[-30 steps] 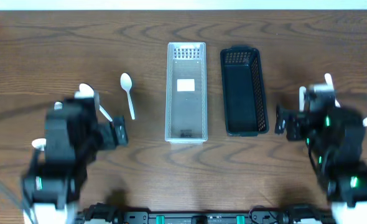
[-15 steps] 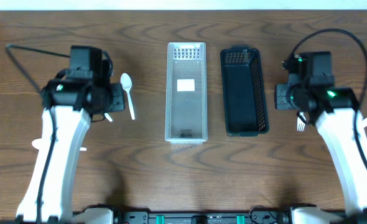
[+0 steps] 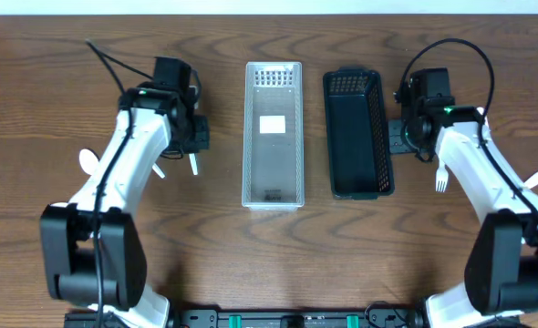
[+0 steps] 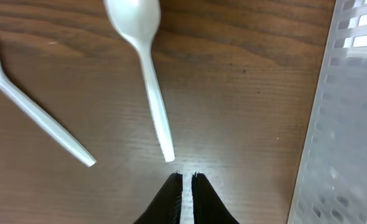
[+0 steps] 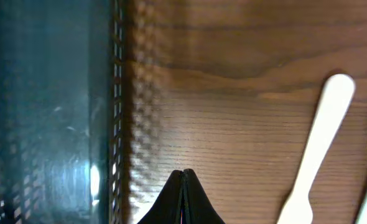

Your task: Pack container

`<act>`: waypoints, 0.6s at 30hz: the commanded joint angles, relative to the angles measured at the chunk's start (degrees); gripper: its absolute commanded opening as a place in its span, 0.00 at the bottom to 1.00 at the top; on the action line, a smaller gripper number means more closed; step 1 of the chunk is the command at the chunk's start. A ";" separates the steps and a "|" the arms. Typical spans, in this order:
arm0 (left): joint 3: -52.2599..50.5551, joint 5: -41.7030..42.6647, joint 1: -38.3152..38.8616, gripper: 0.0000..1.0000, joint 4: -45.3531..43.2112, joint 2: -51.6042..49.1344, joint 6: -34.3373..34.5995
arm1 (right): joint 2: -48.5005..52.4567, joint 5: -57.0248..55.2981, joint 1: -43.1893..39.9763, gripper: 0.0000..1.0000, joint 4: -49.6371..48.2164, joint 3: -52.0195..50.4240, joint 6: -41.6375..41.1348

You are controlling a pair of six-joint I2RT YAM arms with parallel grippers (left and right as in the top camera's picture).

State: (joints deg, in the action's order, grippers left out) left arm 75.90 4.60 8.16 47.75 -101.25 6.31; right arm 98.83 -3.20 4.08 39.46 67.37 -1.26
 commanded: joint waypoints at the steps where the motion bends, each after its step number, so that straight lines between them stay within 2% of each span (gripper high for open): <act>1: 0.83 0.46 1.07 0.06 -0.59 -2.25 0.24 | 1.57 0.50 -0.37 0.01 -0.85 0.81 -0.35; 4: 0.83 0.59 1.92 0.06 -1.73 -3.85 0.22 | 1.77 3.04 -0.37 0.01 -2.08 0.81 0.52; 12: 0.83 0.61 2.23 0.06 -3.06 -6.08 0.24 | 1.79 22.23 -0.37 0.02 -6.16 0.81 6.75; 18: 0.83 0.63 2.23 0.06 -3.08 -6.05 0.24 | 1.79 27.65 -0.37 0.04 -6.51 0.81 8.22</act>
State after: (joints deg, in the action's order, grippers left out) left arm 75.90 4.78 10.35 44.69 -106.78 6.22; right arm 100.47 18.55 4.08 33.12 67.37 4.60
